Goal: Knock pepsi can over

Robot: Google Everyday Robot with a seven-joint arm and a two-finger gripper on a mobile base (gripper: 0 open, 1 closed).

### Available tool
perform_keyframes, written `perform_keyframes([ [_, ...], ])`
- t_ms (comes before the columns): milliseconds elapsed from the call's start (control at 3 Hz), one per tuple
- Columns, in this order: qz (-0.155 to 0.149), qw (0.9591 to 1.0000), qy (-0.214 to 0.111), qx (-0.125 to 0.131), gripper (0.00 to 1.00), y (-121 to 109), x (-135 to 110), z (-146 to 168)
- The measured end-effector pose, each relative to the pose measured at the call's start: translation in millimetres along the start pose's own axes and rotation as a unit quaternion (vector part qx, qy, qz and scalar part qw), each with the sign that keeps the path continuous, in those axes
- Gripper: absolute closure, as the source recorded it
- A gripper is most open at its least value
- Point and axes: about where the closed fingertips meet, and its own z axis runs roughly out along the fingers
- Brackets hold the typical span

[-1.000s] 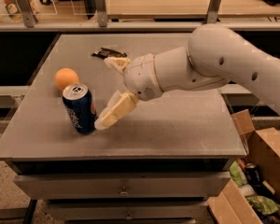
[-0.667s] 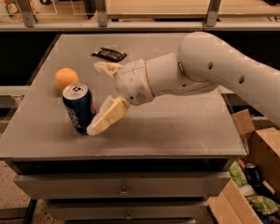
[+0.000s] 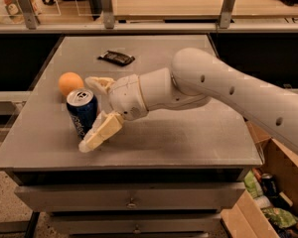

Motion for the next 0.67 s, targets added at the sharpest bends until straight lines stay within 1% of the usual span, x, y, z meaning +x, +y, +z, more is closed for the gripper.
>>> perform_keyframes([
  [333, 0.008, 0.9999, -0.007, -0.01, 0.15, -1.1, 4.3, 15.6],
  [667, 0.015, 0.9997, -0.006, -0.02, 0.38, -1.1, 4.3, 20.7],
])
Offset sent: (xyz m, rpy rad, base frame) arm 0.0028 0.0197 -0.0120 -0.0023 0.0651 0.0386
